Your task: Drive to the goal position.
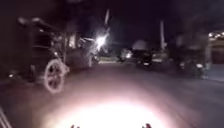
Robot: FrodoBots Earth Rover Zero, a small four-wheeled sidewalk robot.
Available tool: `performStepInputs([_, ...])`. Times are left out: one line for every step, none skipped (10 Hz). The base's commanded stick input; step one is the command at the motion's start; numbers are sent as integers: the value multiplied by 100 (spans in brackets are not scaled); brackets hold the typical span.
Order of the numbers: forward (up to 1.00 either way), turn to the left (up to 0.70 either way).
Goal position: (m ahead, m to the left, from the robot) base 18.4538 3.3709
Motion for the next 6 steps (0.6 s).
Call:
performStepInputs([85,0])
performStepInputs([85,0])
performStepInputs([85,0])
performStepInputs([85,0])
performStepInputs([85,0])
performStepInputs([85,0])
